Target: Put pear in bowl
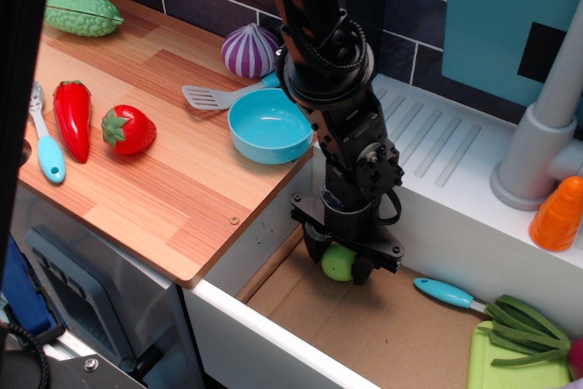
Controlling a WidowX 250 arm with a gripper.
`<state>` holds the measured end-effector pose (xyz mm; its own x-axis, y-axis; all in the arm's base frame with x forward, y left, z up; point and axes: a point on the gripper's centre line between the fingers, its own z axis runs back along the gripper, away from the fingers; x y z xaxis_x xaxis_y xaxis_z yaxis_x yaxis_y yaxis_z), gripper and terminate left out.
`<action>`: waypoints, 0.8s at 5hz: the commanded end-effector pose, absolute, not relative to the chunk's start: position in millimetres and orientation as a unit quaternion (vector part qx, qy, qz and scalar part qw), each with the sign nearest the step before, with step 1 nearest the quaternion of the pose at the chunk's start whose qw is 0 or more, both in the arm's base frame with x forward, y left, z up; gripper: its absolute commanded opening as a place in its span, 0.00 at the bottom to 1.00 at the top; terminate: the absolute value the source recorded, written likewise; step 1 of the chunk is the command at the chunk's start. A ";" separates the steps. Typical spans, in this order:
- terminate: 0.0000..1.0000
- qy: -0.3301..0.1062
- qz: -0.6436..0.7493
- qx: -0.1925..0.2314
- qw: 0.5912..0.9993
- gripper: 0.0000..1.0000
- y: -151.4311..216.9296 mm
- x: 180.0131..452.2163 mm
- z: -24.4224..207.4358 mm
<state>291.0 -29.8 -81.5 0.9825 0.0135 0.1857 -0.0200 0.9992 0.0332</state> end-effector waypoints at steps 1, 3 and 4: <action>0.00 -0.086 0.025 0.025 0.996 0.00 -38.7 293.8 -54.8; 0.00 -0.096 0.043 0.107 0.989 0.00 -45.1 274.5 4.0; 0.00 -0.103 0.029 0.142 0.984 0.00 -31.8 260.3 29.2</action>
